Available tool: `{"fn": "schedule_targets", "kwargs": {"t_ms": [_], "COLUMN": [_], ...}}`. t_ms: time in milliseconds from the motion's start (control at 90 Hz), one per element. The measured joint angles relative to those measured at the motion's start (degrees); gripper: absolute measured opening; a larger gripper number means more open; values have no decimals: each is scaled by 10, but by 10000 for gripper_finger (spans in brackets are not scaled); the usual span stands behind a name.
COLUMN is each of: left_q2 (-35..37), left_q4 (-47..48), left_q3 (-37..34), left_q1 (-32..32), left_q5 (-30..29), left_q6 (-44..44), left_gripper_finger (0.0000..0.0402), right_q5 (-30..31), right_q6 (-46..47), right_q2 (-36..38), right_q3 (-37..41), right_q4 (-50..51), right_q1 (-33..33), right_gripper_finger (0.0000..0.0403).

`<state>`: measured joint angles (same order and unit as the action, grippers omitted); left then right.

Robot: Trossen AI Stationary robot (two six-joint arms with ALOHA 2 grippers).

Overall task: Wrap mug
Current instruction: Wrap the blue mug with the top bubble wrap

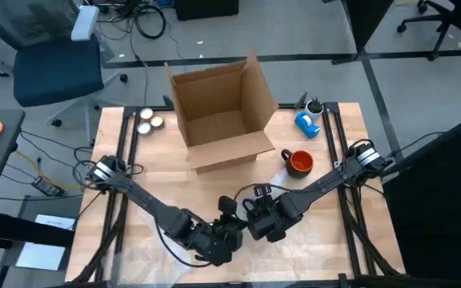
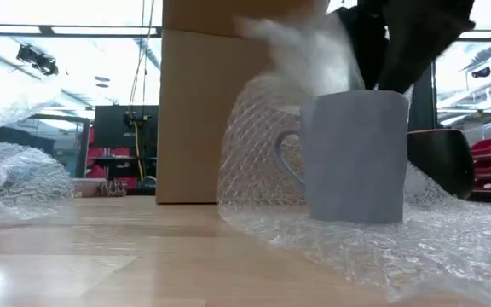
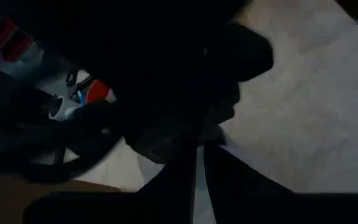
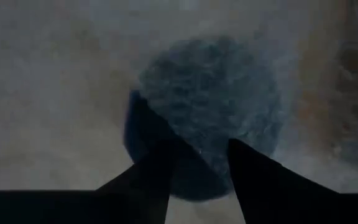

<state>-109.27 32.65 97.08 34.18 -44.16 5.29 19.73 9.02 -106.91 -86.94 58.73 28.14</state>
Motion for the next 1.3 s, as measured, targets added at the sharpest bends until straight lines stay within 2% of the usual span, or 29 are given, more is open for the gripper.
{"fn": "schedule_targets", "kwargs": {"t_ms": [178,333,678,922,1000,1300], "left_q2": [0,0,0,-1,-1,-3], "left_q4": [49,74,68,-43,-98,-191], "left_q3": [13,9,-35,-79,-88,-135], "left_q1": [8,6,-11,-26,-33,-61], "left_q5": [-42,-47,-40,-11,14,65], "left_q6": [-31,-61,-99,-68,-46,-23], "left_gripper_finger": [15,15,15,15,15,15], "right_q5": [0,1,42,67,72,71], "right_q6": [2,4,53,59,59,0], "right_q2": [0,0,2,1,1,2], "right_q3": [0,-16,-86,-124,-132,-110], "right_q4": [9,35,188,202,197,93], "right_q1": [0,2,15,27,27,23], "right_gripper_finger": [125,124,103,85,80,75]}}
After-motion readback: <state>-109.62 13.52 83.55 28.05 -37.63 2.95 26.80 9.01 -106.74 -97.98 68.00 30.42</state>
